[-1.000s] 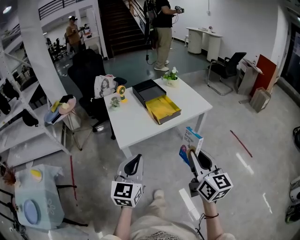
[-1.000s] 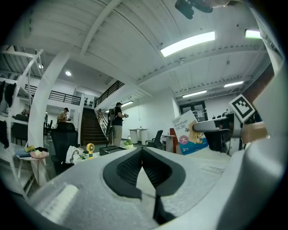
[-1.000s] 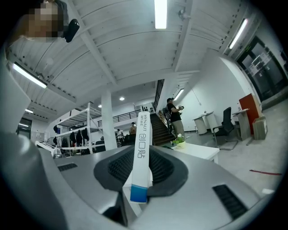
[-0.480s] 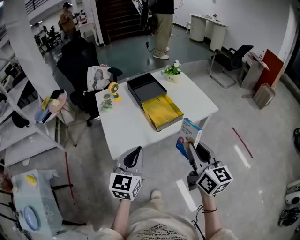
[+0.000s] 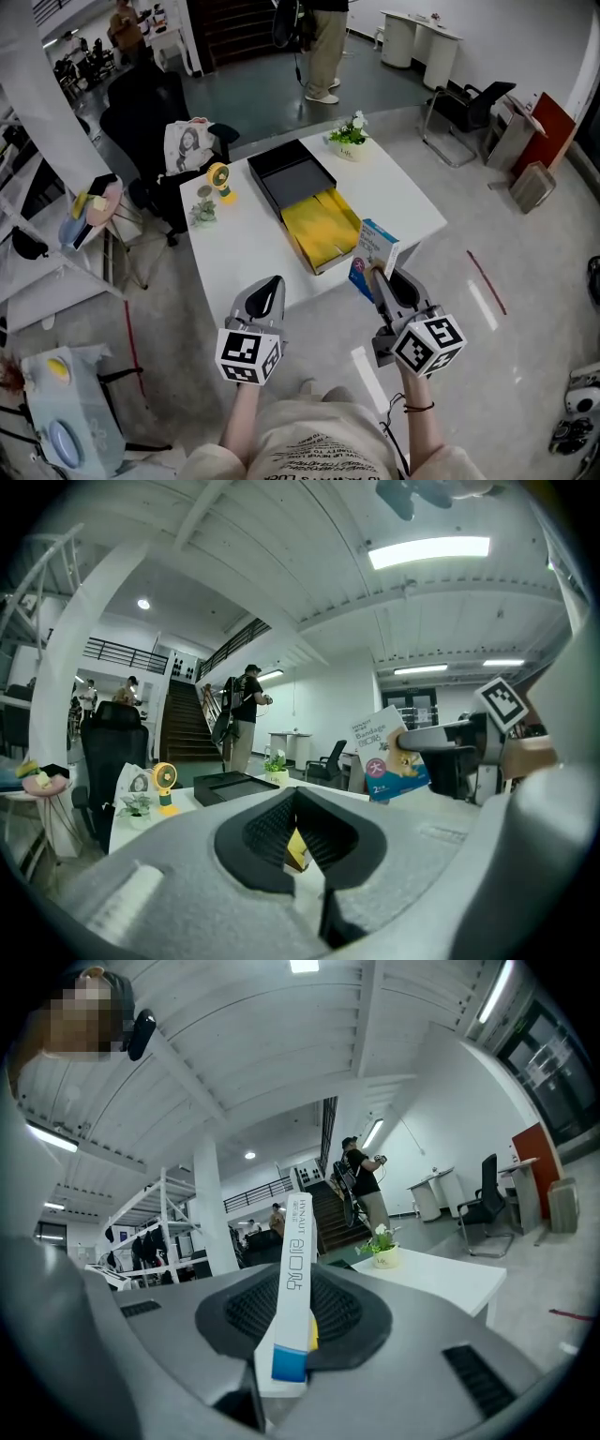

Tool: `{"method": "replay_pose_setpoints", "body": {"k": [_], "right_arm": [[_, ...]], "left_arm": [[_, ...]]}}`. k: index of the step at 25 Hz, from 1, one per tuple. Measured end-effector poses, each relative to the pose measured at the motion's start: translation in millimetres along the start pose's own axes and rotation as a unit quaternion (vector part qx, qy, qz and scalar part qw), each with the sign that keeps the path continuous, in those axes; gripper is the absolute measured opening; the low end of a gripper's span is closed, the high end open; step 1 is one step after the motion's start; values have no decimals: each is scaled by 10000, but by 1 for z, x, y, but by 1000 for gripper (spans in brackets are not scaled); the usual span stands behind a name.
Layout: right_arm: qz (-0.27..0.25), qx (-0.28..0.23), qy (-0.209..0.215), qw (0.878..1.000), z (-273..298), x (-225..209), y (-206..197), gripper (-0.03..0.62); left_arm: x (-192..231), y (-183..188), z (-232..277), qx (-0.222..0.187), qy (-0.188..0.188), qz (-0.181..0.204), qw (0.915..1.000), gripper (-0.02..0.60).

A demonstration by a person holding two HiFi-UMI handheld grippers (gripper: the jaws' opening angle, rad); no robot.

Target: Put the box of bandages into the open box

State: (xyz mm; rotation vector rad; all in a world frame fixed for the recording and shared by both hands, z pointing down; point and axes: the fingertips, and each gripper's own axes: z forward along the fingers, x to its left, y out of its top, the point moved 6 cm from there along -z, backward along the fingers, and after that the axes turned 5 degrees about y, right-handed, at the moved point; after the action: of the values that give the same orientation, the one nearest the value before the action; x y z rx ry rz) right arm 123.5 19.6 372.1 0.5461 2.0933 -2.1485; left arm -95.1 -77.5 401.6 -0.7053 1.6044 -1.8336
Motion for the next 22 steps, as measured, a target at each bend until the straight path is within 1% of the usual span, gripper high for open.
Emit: {"method": "replay_pose_setpoints", "body": {"k": [7, 12, 15, 18, 22], "right_arm": [[164, 149, -31, 9997, 26, -21, -4, 89], [244, 342, 105, 9991, 56, -41, -7, 89], [318, 554, 264, 9976, 81, -58, -8, 89], [434, 832, 516, 9943, 111, -74, -9, 89], [652, 1374, 889, 9844, 150, -95, -13, 89]], "left_arm": [[12, -7, 23, 141, 15, -168, 9998, 21], [21, -16, 46, 262, 182, -355, 9989, 21], [28, -23, 66, 355, 331, -492, 9976, 21], [39, -29, 88, 537, 507, -559, 9957, 21], [48, -37, 110, 751, 853, -853, 9899, 21]]}}
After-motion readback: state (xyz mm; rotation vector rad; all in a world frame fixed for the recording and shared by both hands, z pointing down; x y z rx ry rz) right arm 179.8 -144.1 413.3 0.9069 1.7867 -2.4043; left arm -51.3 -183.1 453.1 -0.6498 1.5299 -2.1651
